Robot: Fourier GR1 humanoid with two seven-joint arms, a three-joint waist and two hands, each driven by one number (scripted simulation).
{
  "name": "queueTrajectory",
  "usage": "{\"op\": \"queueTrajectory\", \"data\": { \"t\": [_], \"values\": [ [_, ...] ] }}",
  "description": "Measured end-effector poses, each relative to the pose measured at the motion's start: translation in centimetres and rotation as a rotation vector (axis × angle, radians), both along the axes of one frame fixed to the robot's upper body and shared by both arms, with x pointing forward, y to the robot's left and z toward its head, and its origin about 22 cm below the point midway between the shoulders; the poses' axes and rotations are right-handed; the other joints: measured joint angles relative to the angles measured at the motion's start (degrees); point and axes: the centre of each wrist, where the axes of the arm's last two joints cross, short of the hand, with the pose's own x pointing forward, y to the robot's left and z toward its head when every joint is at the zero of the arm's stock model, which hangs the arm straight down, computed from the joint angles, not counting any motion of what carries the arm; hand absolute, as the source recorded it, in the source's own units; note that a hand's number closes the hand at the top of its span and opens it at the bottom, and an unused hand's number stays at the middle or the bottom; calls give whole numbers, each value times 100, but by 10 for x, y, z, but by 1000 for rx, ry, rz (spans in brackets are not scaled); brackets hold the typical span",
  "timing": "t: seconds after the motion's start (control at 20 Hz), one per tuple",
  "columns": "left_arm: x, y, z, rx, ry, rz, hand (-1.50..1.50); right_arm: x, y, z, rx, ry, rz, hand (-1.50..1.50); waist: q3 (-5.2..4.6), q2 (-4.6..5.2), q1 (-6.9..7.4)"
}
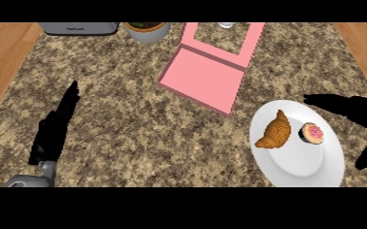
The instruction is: Pick the cupcake from the plate and place it in the cardboard box
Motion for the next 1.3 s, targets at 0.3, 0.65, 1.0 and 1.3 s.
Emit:
{"op": "queueTrajectory", "data": {
  "t": [0.3,0.65,1.0,1.3],
  "values": [
    [-11,-2,-3,1,-9,-2,0,-1,4,-11,-52,3,-28,-150,0,-2,7],
    [-12,-1,1,6,-8,-6,0,-2,-2,-28,-69,8,-37,-150,1,0,13],
    [-8,2,-4,-3,-10,-5,0,-3,-6,-37,-70,12,-41,-150,0,1,8],
    [-9,-1,-2,-5,-7,-2,0,0,-1,-51,-59,12,-41,-150,1,1,14]
  ]
}}
